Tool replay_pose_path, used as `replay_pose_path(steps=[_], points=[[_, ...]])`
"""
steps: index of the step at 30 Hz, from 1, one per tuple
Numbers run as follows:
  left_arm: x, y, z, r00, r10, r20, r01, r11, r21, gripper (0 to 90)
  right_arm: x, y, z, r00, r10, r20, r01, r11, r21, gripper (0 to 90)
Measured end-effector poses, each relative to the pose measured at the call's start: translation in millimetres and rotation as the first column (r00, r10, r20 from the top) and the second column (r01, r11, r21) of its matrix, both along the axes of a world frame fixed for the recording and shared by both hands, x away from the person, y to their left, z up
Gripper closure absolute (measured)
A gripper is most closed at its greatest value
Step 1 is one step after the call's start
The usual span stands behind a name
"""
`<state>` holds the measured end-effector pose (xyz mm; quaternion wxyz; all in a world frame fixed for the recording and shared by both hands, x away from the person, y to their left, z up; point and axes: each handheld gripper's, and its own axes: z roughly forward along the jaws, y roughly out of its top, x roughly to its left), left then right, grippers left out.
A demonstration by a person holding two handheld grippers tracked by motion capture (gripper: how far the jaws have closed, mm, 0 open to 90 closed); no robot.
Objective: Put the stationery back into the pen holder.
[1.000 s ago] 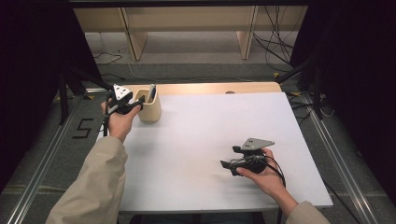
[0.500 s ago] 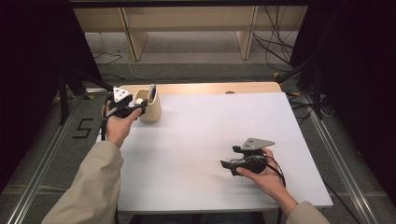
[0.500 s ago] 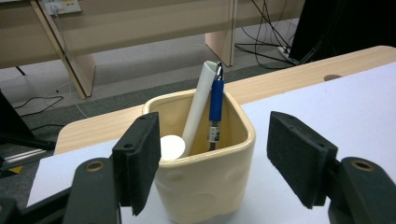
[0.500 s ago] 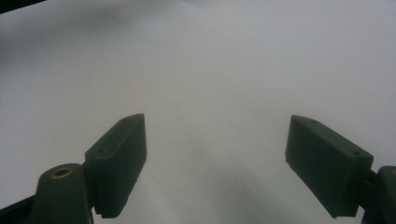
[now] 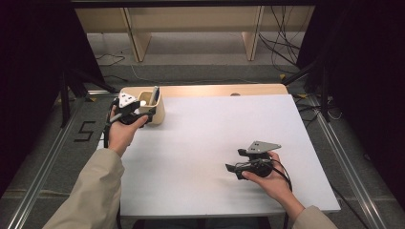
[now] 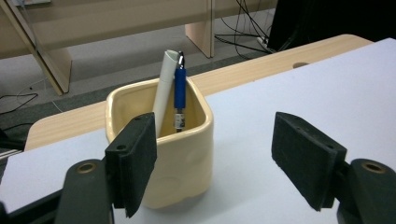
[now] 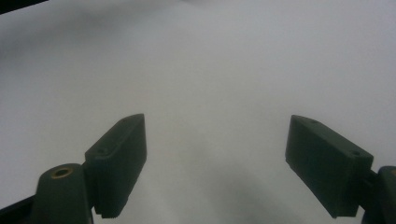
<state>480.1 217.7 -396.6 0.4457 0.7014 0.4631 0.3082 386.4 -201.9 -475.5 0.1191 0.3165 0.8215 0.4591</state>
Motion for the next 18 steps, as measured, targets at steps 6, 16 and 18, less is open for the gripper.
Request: replay_pose_path(steps=[6,16,18], points=[[-5.6,-3.8,0.9,0.9997,-0.026,0.001,0.026,0.9997,0.005,31.1,0.0,-0.2,0.1,1.0,0.002,0.0,-0.002,1.0,-0.002,21.5],[-13.8,-9.1,0.0,0.998,-0.063,-0.001,0.063,0.9979,0.015,31.3,0.0,-0.3,0.3,1.0,0.002,0.002,-0.002,1.0,-0.002,21.4],[-16.0,-10.3,-0.4,0.9976,-0.07,0.003,0.07,0.9974,0.016,31.3,0.0,-0.3,0.2,1.0,0.002,0.002,-0.002,1.0,-0.003,21.5]])
